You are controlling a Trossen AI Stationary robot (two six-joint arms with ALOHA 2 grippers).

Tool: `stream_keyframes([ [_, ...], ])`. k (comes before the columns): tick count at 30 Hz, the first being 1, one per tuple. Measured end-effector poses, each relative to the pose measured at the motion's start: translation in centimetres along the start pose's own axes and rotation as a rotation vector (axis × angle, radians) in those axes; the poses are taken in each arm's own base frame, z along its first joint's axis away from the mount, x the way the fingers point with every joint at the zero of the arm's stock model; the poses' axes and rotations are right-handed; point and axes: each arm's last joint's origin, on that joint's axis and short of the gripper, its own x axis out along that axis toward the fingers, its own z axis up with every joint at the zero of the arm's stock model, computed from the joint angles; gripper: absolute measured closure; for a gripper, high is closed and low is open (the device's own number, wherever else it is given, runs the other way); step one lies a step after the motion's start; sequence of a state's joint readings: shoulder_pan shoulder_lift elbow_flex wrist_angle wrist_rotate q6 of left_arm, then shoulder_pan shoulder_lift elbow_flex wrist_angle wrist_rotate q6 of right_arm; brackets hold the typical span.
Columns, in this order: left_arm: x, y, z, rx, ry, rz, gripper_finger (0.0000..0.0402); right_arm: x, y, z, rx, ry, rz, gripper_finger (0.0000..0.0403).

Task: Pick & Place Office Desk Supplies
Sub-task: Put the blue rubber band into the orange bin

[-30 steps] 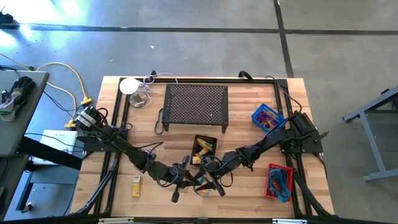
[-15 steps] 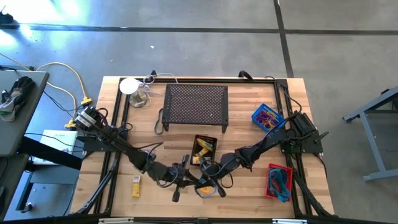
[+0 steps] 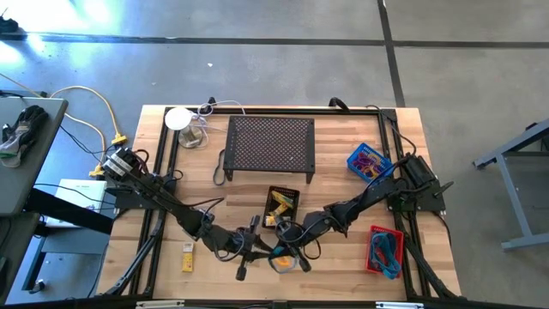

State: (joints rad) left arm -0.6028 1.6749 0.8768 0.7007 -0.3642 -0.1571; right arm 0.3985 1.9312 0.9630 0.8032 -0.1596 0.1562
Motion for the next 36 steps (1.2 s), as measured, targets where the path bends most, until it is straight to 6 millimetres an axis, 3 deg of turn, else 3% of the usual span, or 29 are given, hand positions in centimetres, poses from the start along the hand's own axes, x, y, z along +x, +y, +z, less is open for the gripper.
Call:
stream_keyframes([
  [9,-0.4,-1.0,-0.3,0.096,0.011,-0.023,0.0274,-0.6,0.3,0.2,0.056,0.105,-0.051,0.0400],
  [16,-0.6,-1.7,-0.5,0.101,0.029,-0.051,0.0246,-3.9,4.0,2.4,0.115,0.300,-0.113,0.0400],
  [19,-0.7,-1.8,-0.7,0.097,0.042,-0.055,0.0246,-5.9,6.2,3.6,0.221,0.367,-0.086,0.0400],
  [25,-0.9,-2.3,-0.8,0.075,0.053,-0.106,0.0245,-9.1,9.9,4.2,0.493,0.560,0.008,0.0400],
  [36,-0.7,-1.9,-0.7,0.100,0.054,-0.114,0.0245,-12.9,12.5,4.9,0.994,0.748,-0.093,0.0400],
])
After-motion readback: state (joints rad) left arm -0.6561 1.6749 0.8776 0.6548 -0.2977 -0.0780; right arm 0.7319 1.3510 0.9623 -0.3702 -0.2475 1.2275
